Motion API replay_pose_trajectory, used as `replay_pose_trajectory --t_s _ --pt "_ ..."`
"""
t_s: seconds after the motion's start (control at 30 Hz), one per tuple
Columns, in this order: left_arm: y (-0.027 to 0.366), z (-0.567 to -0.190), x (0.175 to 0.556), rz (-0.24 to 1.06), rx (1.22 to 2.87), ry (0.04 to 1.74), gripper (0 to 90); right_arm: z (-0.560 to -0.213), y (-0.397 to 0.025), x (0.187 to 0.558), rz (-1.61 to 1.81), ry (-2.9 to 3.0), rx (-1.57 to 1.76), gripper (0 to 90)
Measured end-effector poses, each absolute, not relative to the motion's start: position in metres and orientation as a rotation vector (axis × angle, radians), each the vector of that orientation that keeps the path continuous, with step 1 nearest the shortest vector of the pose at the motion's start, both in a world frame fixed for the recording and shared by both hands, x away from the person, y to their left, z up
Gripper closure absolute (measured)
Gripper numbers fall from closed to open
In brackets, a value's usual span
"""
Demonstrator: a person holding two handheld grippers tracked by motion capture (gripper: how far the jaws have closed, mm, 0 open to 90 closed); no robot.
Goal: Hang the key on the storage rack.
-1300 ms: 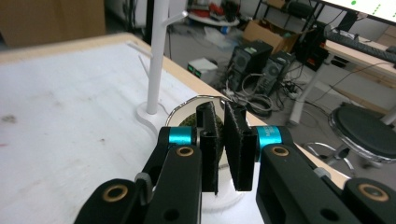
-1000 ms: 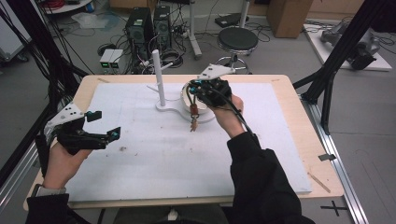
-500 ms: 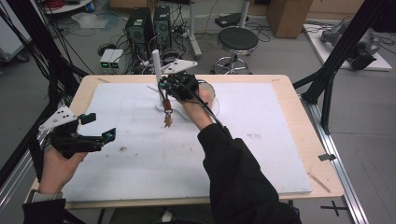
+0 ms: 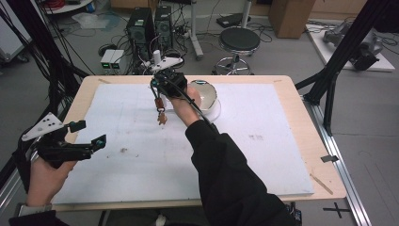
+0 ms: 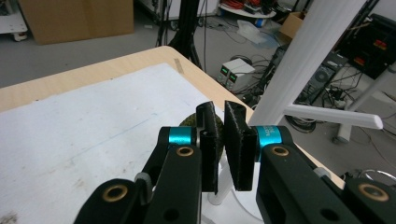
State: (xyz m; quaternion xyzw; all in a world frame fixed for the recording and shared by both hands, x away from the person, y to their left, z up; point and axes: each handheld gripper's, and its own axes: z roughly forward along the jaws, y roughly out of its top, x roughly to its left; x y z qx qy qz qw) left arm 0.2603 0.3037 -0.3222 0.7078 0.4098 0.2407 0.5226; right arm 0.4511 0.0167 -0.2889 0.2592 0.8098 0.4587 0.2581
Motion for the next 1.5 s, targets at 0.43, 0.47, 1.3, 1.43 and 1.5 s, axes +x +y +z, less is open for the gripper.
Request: replay_pose_trajectory --t_s 0.43,0.47,1.3,1.43,1.5 --pt "0.311 -0.325 0.248 0.587 1.684 1.018 5.5 -0.305 0.018 0.476 1.224 2.198 0.810 85.2" --pt "0.311 -0.325 0.248 0.589 1.682 1.024 5.5 -0.307 0.018 0.478 1.229 2.202 0.819 85.2" --pt "0.308 -0.319 0.259 0.571 1.632 0.981 5.5 -0.285 0.003 0.456 1.385 2.259 0.776 31.8" --pt "0.303 -0.318 0.265 0.578 1.623 0.965 5.5 -0.280 -0.006 0.446 1.412 2.283 0.733 12.9" --pt "0.300 -0.317 0.270 0.578 1.618 0.946 5.5 -0.279 -0.013 0.442 1.406 2.299 0.721 10.8"
